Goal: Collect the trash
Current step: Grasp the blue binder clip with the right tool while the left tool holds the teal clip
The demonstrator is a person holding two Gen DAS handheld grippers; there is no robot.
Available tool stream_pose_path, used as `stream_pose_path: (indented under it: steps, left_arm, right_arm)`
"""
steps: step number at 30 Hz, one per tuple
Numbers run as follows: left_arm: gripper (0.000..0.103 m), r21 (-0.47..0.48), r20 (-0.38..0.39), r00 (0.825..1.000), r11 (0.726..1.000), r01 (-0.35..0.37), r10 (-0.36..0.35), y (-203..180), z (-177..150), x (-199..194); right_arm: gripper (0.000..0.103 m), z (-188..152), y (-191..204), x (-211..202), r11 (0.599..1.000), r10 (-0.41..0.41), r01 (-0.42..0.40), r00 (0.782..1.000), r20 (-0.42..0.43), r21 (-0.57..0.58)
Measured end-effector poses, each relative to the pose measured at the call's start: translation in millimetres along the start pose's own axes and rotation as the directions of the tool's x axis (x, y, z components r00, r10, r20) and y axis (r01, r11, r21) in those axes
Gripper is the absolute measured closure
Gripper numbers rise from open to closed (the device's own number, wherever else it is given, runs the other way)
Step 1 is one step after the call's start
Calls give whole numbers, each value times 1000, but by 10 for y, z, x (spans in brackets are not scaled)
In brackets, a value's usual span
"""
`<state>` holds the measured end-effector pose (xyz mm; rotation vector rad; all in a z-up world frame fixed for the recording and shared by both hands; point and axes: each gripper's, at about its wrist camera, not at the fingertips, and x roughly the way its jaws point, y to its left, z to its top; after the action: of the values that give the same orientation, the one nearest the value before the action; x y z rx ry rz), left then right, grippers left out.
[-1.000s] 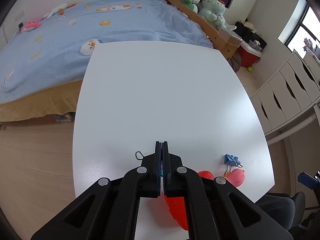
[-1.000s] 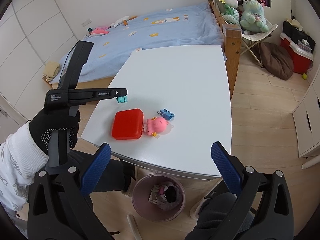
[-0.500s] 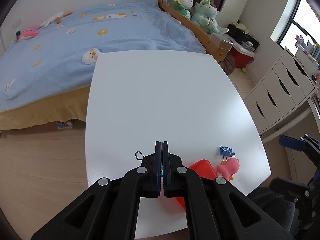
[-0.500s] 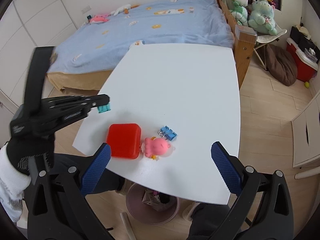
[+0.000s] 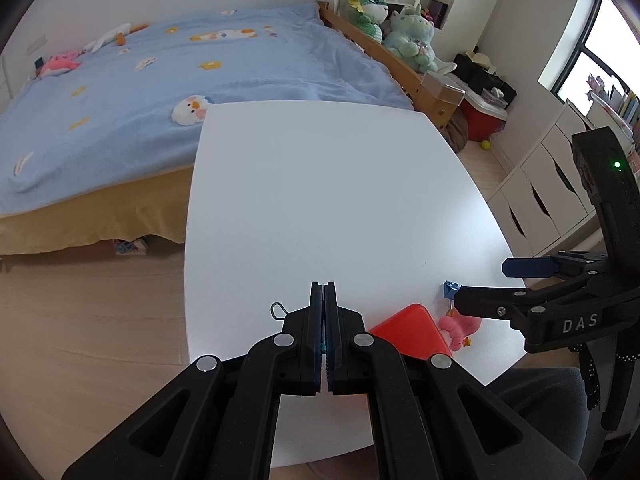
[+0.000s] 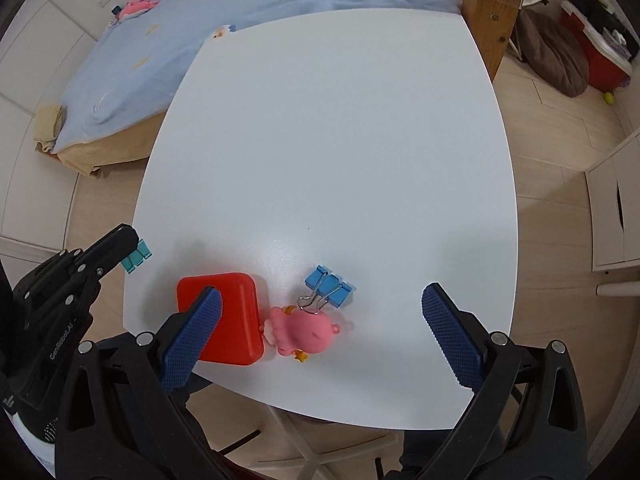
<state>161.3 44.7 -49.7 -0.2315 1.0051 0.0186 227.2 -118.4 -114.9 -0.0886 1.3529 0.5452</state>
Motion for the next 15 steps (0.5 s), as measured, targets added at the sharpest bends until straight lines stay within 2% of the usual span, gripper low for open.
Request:
stream_pose_path:
  steps: [1, 2, 8, 11, 15]
  left_arm:
    - [102, -2, 1, 1000, 1000, 1, -1, 12, -5, -8]
    - [102, -4, 3, 1000, 1000, 3, -3, 19, -8, -14]
    - [102, -15, 8, 1000, 1000, 9, -9, 61, -33, -28]
    - [102, -16, 9, 1000, 1000, 12, -11, 63, -42, -29]
    - [102, -18, 10, 1000, 1000, 13, -13, 67, -52, -33]
  right_arm:
    - [9, 3, -6, 29, 1000, 1, -1, 1000, -9, 15]
    - [20, 6, -5, 45, 1000, 1, -1, 1000, -16, 25]
    - [49, 1, 9, 109, 999, 6, -4, 999, -38, 49]
    - [59, 4, 26, 139, 999, -4, 7, 999, -53, 50]
    - [61, 9, 29, 155, 998, -12, 15, 999, -53, 54]
